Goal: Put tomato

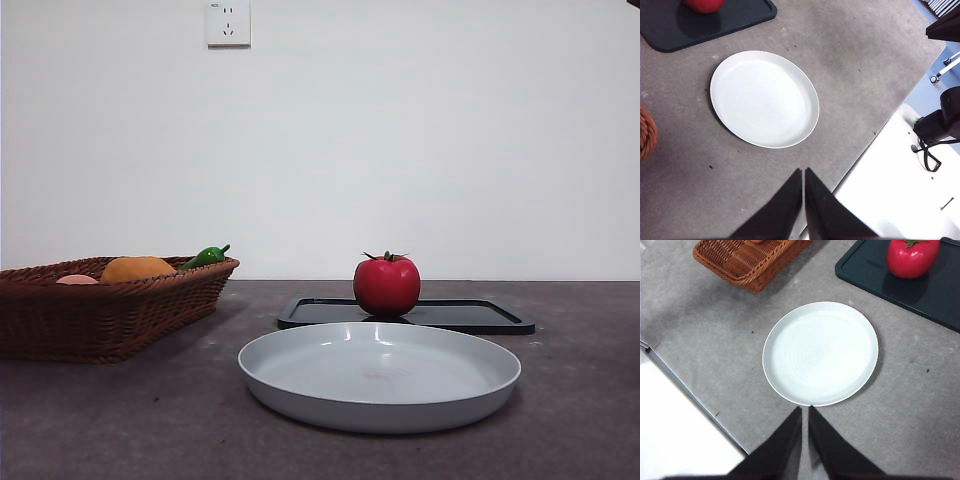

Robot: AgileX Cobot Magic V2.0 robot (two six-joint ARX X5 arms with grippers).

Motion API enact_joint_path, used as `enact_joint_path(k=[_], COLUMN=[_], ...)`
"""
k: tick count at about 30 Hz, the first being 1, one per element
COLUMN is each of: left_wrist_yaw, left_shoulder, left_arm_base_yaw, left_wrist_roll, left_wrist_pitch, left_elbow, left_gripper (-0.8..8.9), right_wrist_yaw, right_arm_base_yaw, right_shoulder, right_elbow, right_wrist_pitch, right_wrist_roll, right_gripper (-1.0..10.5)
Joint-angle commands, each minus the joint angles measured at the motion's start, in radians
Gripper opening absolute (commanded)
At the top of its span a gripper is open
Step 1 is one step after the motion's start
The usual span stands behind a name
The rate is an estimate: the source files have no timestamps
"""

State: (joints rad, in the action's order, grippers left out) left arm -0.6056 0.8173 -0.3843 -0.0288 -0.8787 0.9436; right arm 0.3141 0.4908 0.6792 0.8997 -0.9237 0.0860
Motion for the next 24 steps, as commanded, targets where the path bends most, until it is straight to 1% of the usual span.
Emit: enact_joint_path(k=[1,2,5,8,10,13,16,20,24], left_wrist_yaw=[0.027,0.053,0.159,0.206,0.253,0.366,0.457,0.513,0.539], left_shoulder=[-0.017,-0.029,-0.083,-0.164,-0.229,-0.333,-0.429,-0.545,-0.63], left_arm_base_yaw=[0.008,0.023,0.096,0.181,0.235,0.305,0.364,0.422,0.447], left_wrist_roll=[-0.061,-0.087,-0.107,-0.143,-0.163,-0.193,-0.195,-0.192,-0.19], left_wrist_pitch=[0.023,0.039,0.154,0.306,0.421,0.591,0.727,0.827,0.85], left_elbow=[0.017,0.015,0.003,-0.043,-0.1,-0.217,-0.348,-0.517,-0.655], left_gripper=[0.07,0.07,0.07,0.07,0.07,0.07,0.07,0.07,0.07], right_wrist_yaw=[0.0,0.0,0.0,0.0,0.0,0.0,0.0,0.0,0.0], right_arm_base_yaw=[0.007,0.007,0.007,0.007,0.007,0.007,0.007,0.007,0.007], right_shoulder=[0.005,0.005,0.005,0.005,0.005,0.005,0.005,0.005,0.005], right_elbow=[0.009,0.009,0.009,0.009,0.009,0.009,0.009,0.009,0.009], right_wrist_pitch=[0.011,0.011,0.011,0.011,0.011,0.011,0.011,0.011,0.011], right_wrist_roll=[0.007,0.007,0.007,0.007,0.007,0.007,0.007,0.007,0.007], right_gripper=[0.1,0.1,0.1,0.1,0.1,0.1,0.1,0.1,0.1])
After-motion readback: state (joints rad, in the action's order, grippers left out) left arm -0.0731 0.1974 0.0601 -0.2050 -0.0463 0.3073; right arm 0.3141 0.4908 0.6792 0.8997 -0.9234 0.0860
